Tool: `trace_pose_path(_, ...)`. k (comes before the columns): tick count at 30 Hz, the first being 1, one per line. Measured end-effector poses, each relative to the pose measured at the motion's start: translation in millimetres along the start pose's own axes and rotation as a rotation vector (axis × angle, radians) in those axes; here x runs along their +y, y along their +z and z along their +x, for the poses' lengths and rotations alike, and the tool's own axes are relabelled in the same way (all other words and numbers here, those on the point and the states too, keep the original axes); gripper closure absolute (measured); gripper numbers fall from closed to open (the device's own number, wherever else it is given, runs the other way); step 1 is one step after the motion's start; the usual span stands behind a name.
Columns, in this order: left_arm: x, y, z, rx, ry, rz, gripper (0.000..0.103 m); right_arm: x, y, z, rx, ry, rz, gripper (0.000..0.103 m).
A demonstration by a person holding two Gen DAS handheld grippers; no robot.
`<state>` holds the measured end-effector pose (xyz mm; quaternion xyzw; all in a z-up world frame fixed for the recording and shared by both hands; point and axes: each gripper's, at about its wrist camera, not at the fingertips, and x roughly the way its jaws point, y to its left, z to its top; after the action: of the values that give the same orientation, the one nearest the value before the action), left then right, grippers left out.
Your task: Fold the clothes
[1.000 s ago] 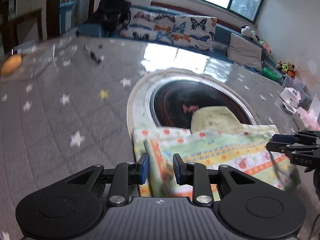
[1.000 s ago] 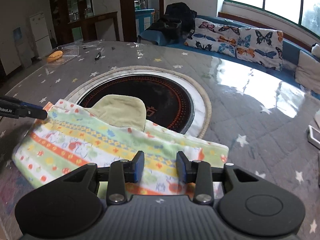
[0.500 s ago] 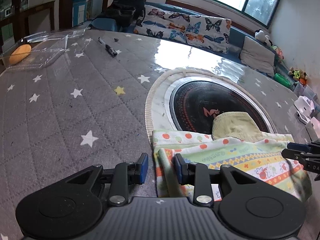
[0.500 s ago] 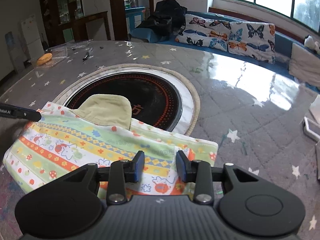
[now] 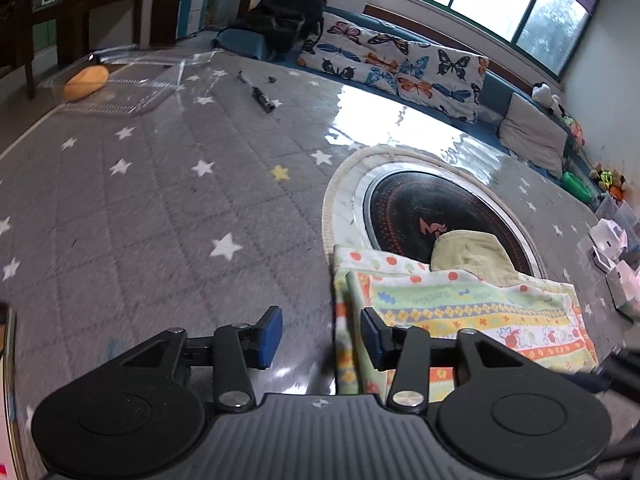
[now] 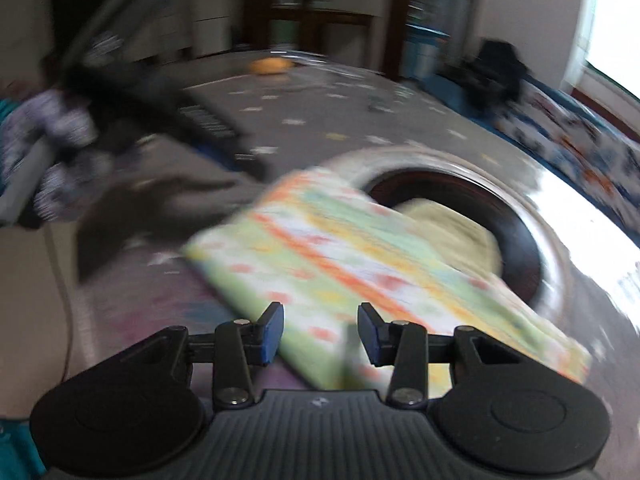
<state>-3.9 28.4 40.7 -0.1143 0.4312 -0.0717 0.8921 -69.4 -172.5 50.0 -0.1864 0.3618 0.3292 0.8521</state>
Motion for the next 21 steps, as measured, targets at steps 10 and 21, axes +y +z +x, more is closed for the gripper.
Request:
trace_pose_path(10,11,-8,-9,0.024,-0.061,-0.117,0.047,70,26,38,0.009,0.037,-0.243,0.064)
trace_pose_path(21,16,-10,-6,0.051,-0.144,-0.272,0.044,59,30,40,-0.011,0.049,-0.144,0.09)
